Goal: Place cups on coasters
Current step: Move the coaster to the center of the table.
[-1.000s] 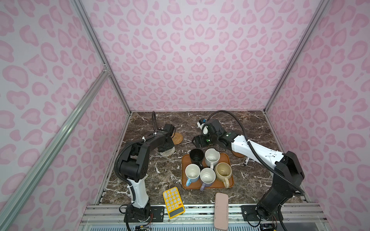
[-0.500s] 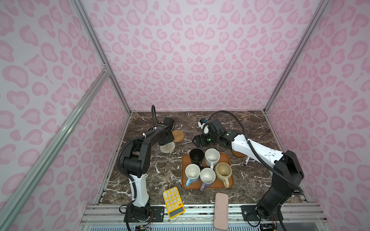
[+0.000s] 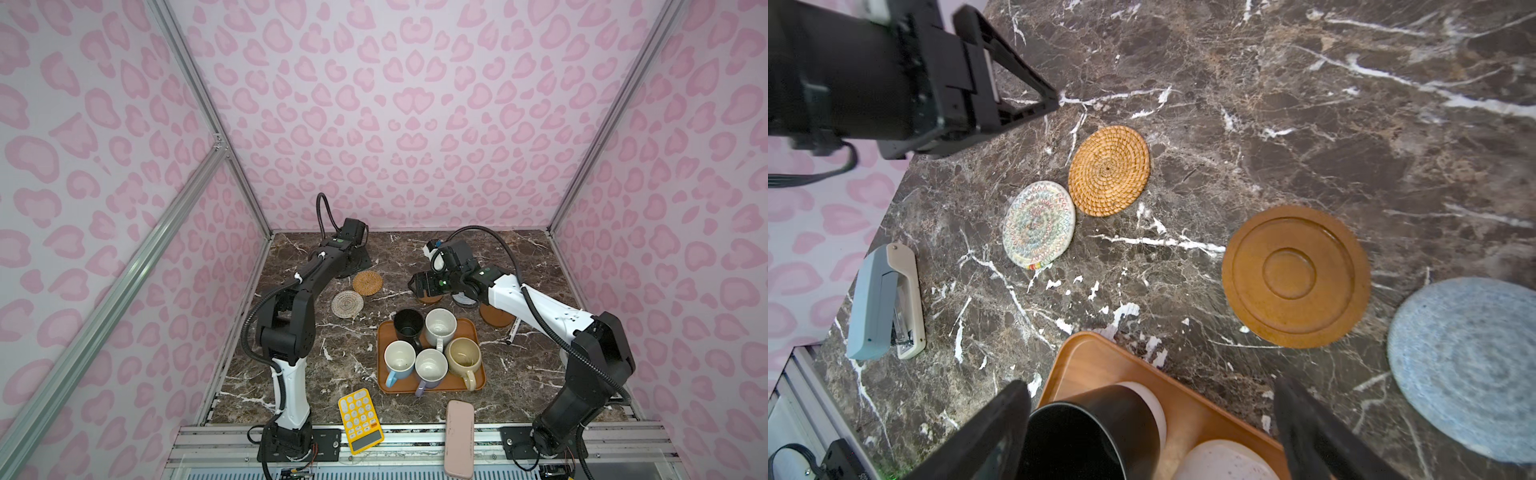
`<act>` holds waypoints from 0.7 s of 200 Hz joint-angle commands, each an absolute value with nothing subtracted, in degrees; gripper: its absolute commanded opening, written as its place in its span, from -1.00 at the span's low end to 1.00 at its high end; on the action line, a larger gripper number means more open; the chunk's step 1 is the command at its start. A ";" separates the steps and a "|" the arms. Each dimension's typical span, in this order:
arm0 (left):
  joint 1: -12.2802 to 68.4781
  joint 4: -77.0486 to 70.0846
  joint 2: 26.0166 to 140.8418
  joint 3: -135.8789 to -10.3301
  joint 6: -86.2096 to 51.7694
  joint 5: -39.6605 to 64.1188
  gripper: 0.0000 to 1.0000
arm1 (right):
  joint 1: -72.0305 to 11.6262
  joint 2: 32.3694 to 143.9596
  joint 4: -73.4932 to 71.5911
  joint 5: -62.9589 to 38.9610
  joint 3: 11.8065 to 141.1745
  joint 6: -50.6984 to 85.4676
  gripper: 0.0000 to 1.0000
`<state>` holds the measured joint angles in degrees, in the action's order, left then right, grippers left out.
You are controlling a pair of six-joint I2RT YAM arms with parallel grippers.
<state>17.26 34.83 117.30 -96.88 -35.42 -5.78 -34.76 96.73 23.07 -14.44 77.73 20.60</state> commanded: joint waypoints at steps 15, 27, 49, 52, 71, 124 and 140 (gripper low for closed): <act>17.77 37.62 122.37 -100.24 -35.83 -3.13 0.15 | -33.79 97.70 24.01 -13.48 78.05 22.22 0.99; 18.11 37.53 123.53 -100.78 -35.82 -2.99 0.15 | -33.35 98.09 23.83 -13.72 78.10 22.41 0.99; 18.48 37.53 124.90 -101.31 -35.48 -3.23 0.10 | -32.87 98.51 23.47 -14.56 78.03 22.84 0.99; 18.46 37.51 125.03 -101.33 -35.45 -3.26 0.08 | -32.87 98.49 23.35 -14.56 78.04 22.92 0.99; 18.50 37.29 126.08 -101.35 -35.33 -2.78 0.04 | -32.81 98.61 22.78 -14.80 77.46 23.11 0.99; 20.02 37.30 127.33 -101.38 -35.24 -2.15 -0.03 | -32.71 99.40 23.05 -15.13 77.21 23.82 0.99; 20.46 37.63 127.78 -101.51 -35.33 -1.92 -0.04 | -32.71 99.32 22.91 -15.29 76.99 23.99 0.99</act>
